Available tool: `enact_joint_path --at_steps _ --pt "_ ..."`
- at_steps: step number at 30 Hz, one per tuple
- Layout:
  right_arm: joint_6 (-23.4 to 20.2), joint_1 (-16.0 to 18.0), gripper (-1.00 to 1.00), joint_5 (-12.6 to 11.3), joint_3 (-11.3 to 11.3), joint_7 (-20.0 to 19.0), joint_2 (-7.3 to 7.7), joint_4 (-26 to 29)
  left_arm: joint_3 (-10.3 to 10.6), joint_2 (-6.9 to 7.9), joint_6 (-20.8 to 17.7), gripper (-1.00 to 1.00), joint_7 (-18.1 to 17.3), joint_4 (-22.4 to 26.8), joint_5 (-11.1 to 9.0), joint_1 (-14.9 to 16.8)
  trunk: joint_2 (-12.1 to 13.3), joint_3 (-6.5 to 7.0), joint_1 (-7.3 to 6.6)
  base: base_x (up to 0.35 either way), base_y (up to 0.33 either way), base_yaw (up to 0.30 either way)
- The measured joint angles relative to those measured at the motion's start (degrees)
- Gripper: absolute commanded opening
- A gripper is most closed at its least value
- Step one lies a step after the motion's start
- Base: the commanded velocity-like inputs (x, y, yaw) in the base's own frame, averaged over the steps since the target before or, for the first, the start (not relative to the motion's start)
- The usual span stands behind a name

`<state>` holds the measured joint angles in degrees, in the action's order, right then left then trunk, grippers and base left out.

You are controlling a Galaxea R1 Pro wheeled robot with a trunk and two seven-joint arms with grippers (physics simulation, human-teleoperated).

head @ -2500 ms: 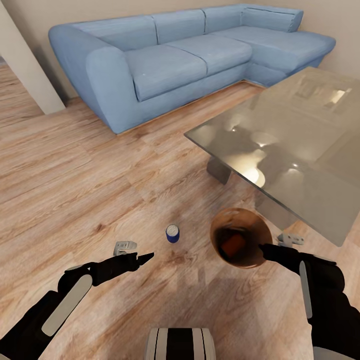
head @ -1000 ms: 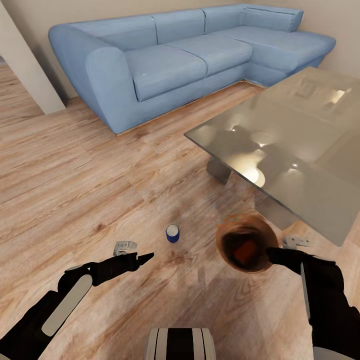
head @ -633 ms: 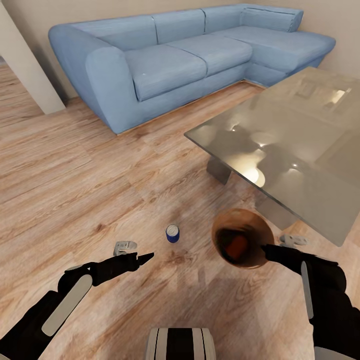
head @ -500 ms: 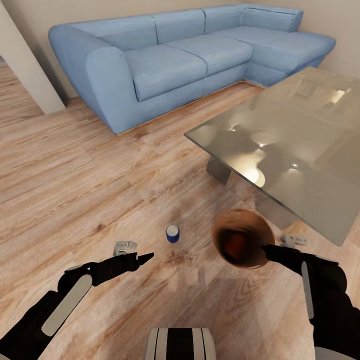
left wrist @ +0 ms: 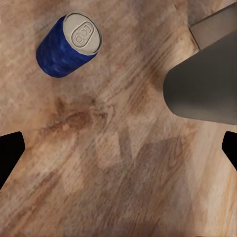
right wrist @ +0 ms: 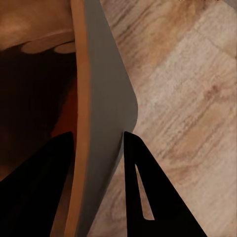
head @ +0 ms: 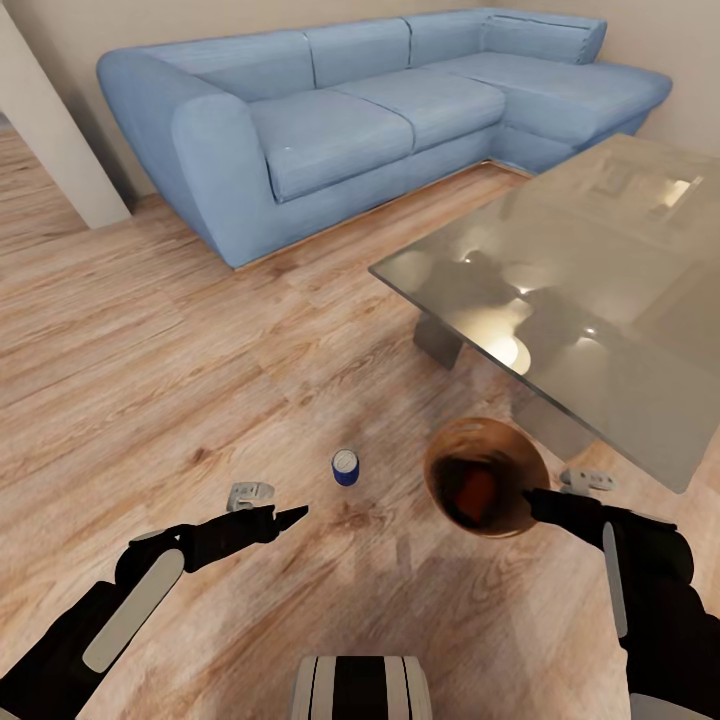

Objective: Put the three can of soda from the living room inside the tash can in the kitchen.

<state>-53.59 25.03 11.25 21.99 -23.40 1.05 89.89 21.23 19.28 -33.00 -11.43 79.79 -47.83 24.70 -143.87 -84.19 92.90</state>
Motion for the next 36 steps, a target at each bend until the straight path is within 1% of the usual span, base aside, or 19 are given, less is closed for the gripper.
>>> enact_joint_path --at_steps 3,6,7,8,13,15,22,24,27,32,36 --pt "0.2 0.0 -1.0 1.0 0.04 0.08 0.01 0.0 0.05 0.04 -0.1 1.0 0.0 0.08 0.01 0.0 0.0 0.0 0.0 0.133 0.152 0.0" --pt "0.04 0.0 -1.0 0.2 -0.04 0.0 -0.03 0.0 0.08 0.05 -0.13 1.0 0.0 0.09 0.02 0.0 0.0 0.0 0.0 0.157 0.187 0.0" --pt "0.0 0.0 -1.0 -0.02 -0.07 -0.01 -0.06 0.0 0.33 0.05 -0.13 1.0 0.0 0.1 0.02 0.0 0.0 0.0 0.0 0.167 0.187 0.0" --pt "-0.01 0.0 -1.0 -0.05 -0.15 -0.01 -0.08 0.0 1.12 0.05 -0.11 1.0 0.0 0.1 0.01 0.0 0.0 0.0 0.0 0.168 0.183 0.0" --pt "0.06 0.0 -1.0 0.27 -0.16 0.01 -0.09 0.0 1.62 0.13 -0.09 1.0 0.0 0.1 0.02 0.0 0.0 0.0 0.0 0.128 0.119 0.0" --pt "-0.02 0.0 -1.0 -0.11 -0.18 -0.02 -0.09 0.0 1.68 0.17 -0.05 1.0 0.0 0.1 0.02 0.0 0.0 0.0 0.0 0.033 0.027 0.0" --pt "0.12 0.0 -1.0 0.51 -0.15 0.05 -0.12 0.0 1.74 0.23 -0.05 1.0 0.0 0.18 0.03 0.0 0.0 0.0 0.0 0.005 0.045 0.0" --pt "0.15 0.0 -1.0 0.7 -0.15 0.06 -0.13 0.0 1.91 0.23 -0.11 1.0 -0.04 0.27 0.22 0.0 0.0 0.0 0.0 0.0 0.238 0.0" --pt "0.09 0.01 -1.0 0.42 -0.16 0.03 -0.13 0.0 2.82 0.25 -0.22 1.0 -0.12 0.35 0.98 0.0 0.0 0.0 0.0 0.0 0.309 0.0" --pt "0.07 -0.01 -1.0 0.31 -0.16 0.03 -0.09 0.0 3.23 0.28 -0.23 1.0 -0.12 0.44 1.22 0.0 0.0 0.0 0.0 0.0 0.326 0.0" --pt "-0.02 0.0 -1.0 -0.14 -0.18 -0.03 -0.09 0.0 3.29 0.32 -0.23 1.0 -0.1 0.45 1.25 0.0 0.0 0.0 0.0 0.0 0.191 0.0"
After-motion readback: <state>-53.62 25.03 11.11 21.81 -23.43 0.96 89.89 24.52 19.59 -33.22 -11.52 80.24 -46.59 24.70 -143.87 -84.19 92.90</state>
